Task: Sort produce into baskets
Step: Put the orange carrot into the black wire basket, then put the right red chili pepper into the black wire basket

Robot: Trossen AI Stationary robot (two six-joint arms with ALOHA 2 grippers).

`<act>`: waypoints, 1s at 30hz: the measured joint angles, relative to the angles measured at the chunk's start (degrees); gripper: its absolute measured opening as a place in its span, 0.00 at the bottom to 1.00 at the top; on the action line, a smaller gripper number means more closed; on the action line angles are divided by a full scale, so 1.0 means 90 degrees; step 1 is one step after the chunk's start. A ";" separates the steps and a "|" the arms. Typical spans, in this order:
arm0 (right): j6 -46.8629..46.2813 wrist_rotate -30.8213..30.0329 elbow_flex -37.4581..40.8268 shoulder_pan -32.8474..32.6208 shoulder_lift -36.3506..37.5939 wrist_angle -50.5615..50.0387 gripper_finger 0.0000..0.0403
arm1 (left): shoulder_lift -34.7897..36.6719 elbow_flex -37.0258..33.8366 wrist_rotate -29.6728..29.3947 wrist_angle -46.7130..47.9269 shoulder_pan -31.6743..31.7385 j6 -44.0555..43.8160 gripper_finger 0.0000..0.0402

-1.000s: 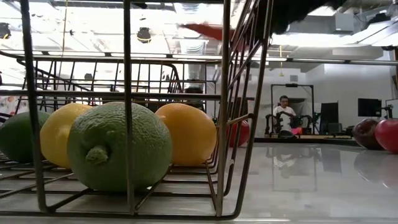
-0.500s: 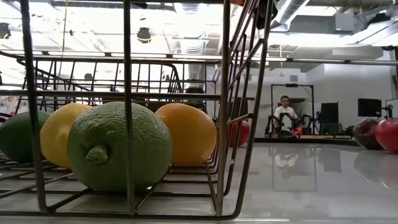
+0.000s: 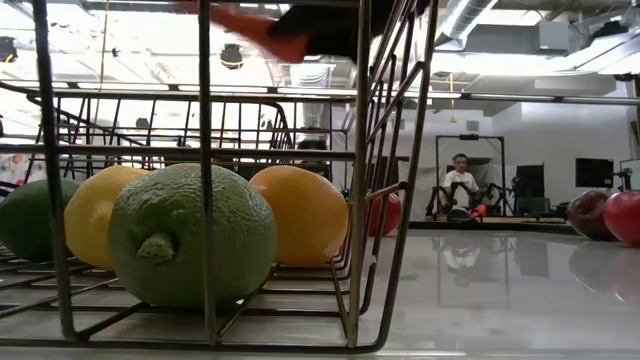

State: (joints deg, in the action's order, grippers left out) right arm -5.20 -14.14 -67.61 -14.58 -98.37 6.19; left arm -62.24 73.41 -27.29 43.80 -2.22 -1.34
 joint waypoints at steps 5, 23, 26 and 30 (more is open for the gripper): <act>0.0327 0.0419 -0.0657 0.0689 -0.0531 -0.0262 0.57 | 0.0000 0.0000 -0.0002 -0.0165 0.0001 0.0090 0.62; 0.0869 0.0255 -0.0142 0.1924 0.0863 -0.2229 0.71 | 0.0001 0.0000 0.0336 -0.0050 -0.0010 -0.0152 0.62; 0.0726 0.0019 0.0605 0.2234 0.1208 -0.1939 0.71 | 0.0000 0.0002 0.0335 -0.0057 -0.0010 -0.0143 0.62; 0.0736 -0.0249 0.1490 0.2641 0.1396 -0.1119 0.71 | 0.0001 0.0002 0.0311 -0.0084 -0.0010 -0.0078 0.62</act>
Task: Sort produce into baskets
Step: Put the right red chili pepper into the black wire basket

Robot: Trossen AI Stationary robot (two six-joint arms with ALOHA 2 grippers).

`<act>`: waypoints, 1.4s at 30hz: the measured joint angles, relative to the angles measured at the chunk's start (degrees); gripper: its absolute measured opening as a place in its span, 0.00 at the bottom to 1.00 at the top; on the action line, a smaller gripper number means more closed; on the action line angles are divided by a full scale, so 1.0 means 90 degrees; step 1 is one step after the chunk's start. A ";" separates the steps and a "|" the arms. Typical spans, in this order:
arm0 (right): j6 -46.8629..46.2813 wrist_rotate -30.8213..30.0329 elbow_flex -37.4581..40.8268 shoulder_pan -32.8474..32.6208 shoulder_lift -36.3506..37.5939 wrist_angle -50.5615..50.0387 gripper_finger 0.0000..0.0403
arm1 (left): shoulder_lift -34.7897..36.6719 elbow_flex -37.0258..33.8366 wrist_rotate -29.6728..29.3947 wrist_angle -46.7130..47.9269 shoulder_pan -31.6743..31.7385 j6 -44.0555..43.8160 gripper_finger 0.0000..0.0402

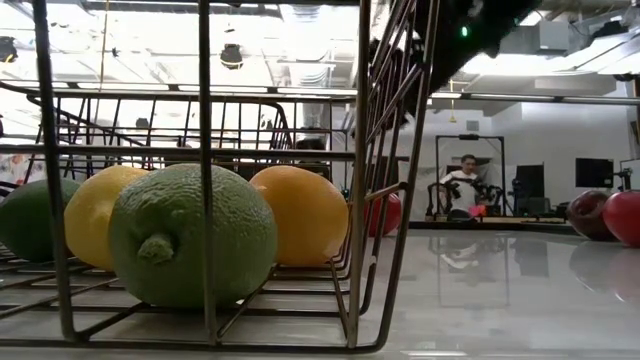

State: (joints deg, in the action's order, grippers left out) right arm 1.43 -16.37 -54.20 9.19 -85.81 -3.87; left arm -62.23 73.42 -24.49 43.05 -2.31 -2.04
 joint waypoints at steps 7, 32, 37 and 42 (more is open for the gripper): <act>-0.0543 0.0744 -0.0219 0.1084 -0.0662 0.0334 0.71 | -0.0001 0.0001 -0.0029 -0.0063 0.0000 0.0027 0.62; -0.0657 0.1327 -0.3130 0.1347 -0.3816 -0.1811 0.71 | 0.0001 0.0001 0.0022 0.0005 0.0017 0.0243 0.62; -0.0514 0.1013 -0.3130 0.1222 -0.3841 -0.1774 0.71 | 0.0001 0.0001 0.0022 0.0007 0.0017 0.0231 0.62; -0.0485 0.1002 -0.3128 0.1229 -0.3844 -0.1974 0.66 | 0.0001 0.0001 0.0019 0.0015 0.0017 0.0223 0.62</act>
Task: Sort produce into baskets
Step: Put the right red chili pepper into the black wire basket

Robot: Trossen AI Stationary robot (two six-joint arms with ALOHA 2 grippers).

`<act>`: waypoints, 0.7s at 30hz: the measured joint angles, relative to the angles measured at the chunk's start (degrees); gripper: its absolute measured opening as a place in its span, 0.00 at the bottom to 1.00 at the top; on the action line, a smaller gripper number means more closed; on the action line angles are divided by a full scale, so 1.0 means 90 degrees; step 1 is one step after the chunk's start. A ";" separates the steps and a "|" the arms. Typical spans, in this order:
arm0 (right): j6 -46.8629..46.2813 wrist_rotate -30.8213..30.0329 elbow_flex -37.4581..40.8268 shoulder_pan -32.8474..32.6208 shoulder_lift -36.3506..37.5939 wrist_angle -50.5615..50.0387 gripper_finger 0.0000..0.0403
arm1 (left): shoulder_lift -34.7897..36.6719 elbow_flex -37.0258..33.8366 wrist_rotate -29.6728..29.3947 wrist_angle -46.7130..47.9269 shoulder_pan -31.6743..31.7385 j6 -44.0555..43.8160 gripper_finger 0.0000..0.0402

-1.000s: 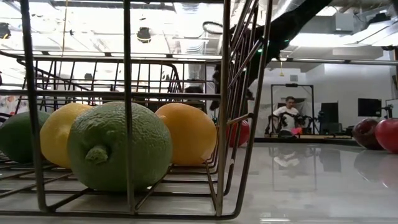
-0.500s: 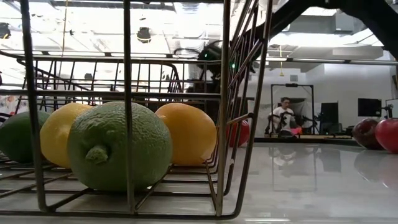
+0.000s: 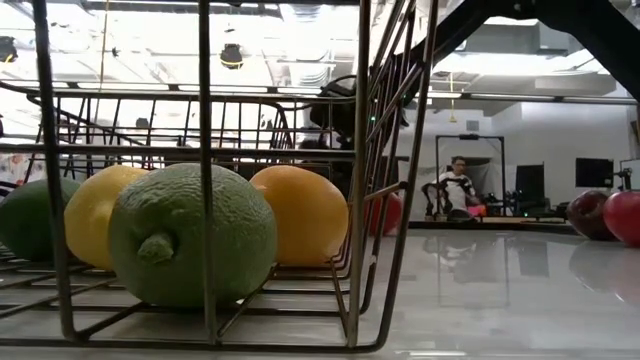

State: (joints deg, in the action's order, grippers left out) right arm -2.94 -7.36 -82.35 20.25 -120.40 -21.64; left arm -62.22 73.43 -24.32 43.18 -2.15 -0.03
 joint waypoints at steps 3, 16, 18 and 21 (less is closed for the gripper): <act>0.0087 0.0000 -0.0001 0.0009 0.0002 -0.0096 0.57 | 0.0000 0.0000 0.0000 0.0000 0.0000 0.0000 0.62; 0.0229 -0.0167 0.0003 0.0003 0.0733 -0.0971 0.41 | 0.0000 0.0000 -0.0019 0.0046 0.0000 0.0000 0.62; 0.0212 -0.0420 0.0000 -0.0035 0.1096 -0.1116 0.42 | 0.0000 0.0000 -0.0019 0.0053 0.0000 0.0000 0.62; 0.0218 -0.0432 0.0000 -0.0234 0.1571 -0.0949 0.45 | 0.0000 0.0000 -0.0027 0.0051 0.0000 0.0023 0.62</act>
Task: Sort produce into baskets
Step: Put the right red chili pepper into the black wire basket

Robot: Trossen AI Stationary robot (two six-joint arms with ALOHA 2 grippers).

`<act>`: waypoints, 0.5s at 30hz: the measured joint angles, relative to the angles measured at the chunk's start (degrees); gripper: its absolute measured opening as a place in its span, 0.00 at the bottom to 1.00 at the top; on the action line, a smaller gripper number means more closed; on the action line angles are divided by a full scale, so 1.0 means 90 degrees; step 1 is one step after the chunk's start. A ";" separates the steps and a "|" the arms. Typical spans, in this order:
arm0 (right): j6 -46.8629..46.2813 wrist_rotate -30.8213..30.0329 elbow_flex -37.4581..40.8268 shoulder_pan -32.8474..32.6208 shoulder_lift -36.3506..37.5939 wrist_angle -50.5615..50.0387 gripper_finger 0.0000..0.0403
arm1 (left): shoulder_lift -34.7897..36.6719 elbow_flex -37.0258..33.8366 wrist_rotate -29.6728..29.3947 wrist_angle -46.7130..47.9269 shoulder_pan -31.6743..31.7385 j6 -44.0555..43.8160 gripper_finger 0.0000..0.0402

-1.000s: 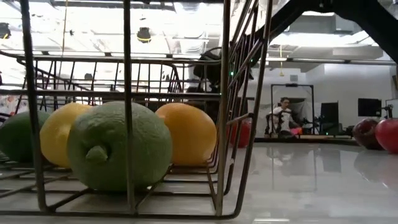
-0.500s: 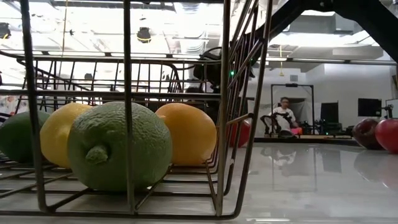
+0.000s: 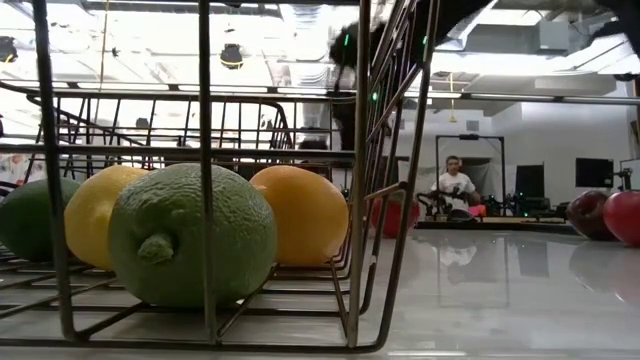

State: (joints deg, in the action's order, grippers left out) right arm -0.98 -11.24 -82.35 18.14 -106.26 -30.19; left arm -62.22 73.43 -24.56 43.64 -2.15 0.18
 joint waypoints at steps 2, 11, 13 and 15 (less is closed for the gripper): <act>0.0001 0.0206 0.0000 -0.0263 0.0253 0.0410 0.46 | 0.0000 0.0000 -0.0012 -0.0012 0.0000 0.0018 0.62; 0.0434 0.0278 0.0000 -0.1777 0.0490 0.2272 0.44 | 0.0037 0.0000 -0.0004 0.0051 0.0000 0.0013 0.62; 0.0511 0.0275 -0.0012 -0.2000 0.0378 0.2675 0.46 | 0.0077 0.0002 0.0014 0.0039 0.0000 0.0013 0.62; 0.0598 0.0269 -0.0010 -0.2139 0.0170 0.2916 0.49 | 0.0108 0.0002 0.0041 0.0041 0.0000 -0.0011 0.62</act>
State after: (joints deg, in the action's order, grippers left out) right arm 4.40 -8.82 -82.44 -1.11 -104.73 -3.94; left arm -61.24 73.45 -24.19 44.00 -2.15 0.08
